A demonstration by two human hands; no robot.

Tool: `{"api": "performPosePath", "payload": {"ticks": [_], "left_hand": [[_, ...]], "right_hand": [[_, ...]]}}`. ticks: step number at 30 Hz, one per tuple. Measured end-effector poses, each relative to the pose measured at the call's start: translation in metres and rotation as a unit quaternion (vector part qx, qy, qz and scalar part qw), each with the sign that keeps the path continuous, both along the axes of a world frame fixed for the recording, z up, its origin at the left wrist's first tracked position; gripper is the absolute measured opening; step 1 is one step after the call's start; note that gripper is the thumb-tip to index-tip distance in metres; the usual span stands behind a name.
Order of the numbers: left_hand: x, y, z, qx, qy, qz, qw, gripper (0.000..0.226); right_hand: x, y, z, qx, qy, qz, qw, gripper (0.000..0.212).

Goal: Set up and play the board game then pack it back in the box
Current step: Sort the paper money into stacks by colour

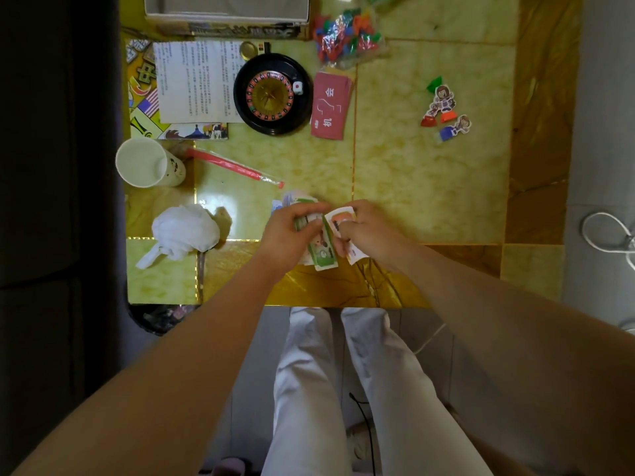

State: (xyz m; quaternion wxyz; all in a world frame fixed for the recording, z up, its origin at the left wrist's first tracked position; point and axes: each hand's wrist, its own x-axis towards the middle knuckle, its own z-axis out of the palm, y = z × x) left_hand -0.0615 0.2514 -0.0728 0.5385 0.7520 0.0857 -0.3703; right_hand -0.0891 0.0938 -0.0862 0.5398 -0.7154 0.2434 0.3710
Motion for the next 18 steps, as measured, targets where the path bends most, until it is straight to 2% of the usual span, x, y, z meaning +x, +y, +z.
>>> {"api": "performPosePath", "payload": {"ticks": [5,7,10,15,17,18], "left_hand": [[0.002,0.007,0.003,0.068,-0.005,-0.042,0.997,0.014],[0.002,0.007,0.003,0.126,-0.028,-0.053,0.990,0.011],[0.002,0.014,0.003,0.195,-0.055,-0.066,0.977,0.015],[0.004,0.033,0.001,0.185,-0.018,-0.038,0.982,0.011],[0.004,0.038,0.001,0.169,-0.016,-0.009,0.985,0.014],[0.004,0.041,0.001,0.162,-0.022,0.008,0.987,0.017]], "right_hand": [[0.005,0.014,0.005,0.003,0.043,0.063,0.997,0.039],[0.006,0.019,0.007,-0.007,0.055,0.074,0.996,0.030],[0.003,0.020,0.008,-0.045,0.021,0.094,0.994,0.019],[-0.005,0.012,0.004,-0.037,0.008,0.058,0.998,0.010],[-0.003,0.012,0.003,-0.041,0.019,-0.005,0.999,0.001],[-0.002,0.011,0.001,-0.050,0.026,-0.059,0.997,0.005]]}}
